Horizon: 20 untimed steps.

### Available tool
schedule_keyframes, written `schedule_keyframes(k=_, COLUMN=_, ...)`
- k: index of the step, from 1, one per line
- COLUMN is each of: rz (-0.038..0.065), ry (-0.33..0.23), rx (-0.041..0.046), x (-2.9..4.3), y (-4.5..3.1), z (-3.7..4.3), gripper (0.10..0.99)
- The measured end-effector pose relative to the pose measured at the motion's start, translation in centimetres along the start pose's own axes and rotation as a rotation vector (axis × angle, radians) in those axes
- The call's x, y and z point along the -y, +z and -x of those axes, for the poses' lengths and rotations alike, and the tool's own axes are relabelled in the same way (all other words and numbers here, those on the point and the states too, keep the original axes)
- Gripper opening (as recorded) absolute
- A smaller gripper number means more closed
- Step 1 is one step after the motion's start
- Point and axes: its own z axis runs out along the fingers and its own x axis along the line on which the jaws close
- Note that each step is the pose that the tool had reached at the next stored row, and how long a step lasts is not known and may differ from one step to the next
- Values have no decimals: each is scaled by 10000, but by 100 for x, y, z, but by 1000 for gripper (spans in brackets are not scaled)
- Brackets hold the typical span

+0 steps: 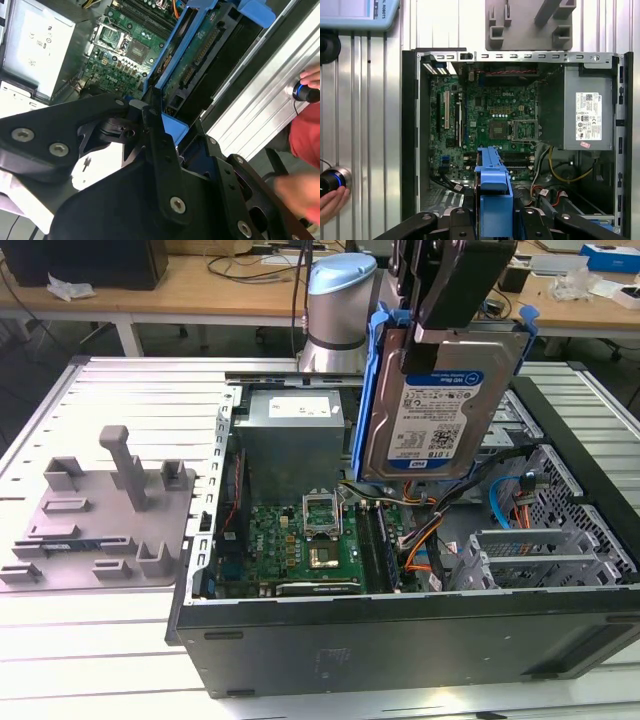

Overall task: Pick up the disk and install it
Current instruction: 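Insert the disk into the insertion slot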

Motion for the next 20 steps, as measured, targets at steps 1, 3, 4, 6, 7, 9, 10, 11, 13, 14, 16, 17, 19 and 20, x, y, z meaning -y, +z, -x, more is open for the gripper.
schedule_keyframes(k=1, rz=0, ry=0, rx=1, x=1, y=0, z=-1, gripper=365)
schedule_keyframes(k=3, rz=0, ry=-1, rx=0, x=2, y=0, z=-11, gripper=365)
schedule_keyframes(k=4, rz=0, ry=0, rx=0, x=0, y=0, z=-20, gripper=365)
schedule_keyframes(k=6, rz=0, ry=-1, rx=1, x=-1, y=1, z=-26, gripper=365)
schedule_keyframes(k=7, rz=0, ry=-1, rx=0, x=-4, y=2, z=-27, gripper=365)
schedule_keyframes(k=9, rz=1, ry=-1, rx=-1, x=-9, y=5, z=-37, gripper=365)
schedule_keyframes(k=10, rz=0, ry=-1, rx=-1, x=-9, y=9, z=-51, gripper=365)
schedule_keyframes(k=11, rz=0, ry=-1, rx=0, x=-9, y=11, z=-63, gripper=365)
schedule_keyframes(k=13, rz=0, ry=0, rx=0, x=-9, y=17, z=-92, gripper=365)
schedule_keyframes(k=14, rz=0, ry=1, rx=2, x=-10, y=24, z=-106, gripper=365)
schedule_keyframes(k=16, rz=0, ry=0, rx=0, x=-10, y=38, z=-123, gripper=365)
schedule_keyframes(k=17, rz=0, ry=0, rx=-1, x=-10, y=42, z=-127, gripper=365)
schedule_keyframes(k=19, rz=0, ry=-1, rx=-2, x=-9, y=52, z=-144, gripper=365)
schedule_keyframes(k=20, rz=-1, ry=-2, rx=-1, x=-9, y=57, z=-160, gripper=365)
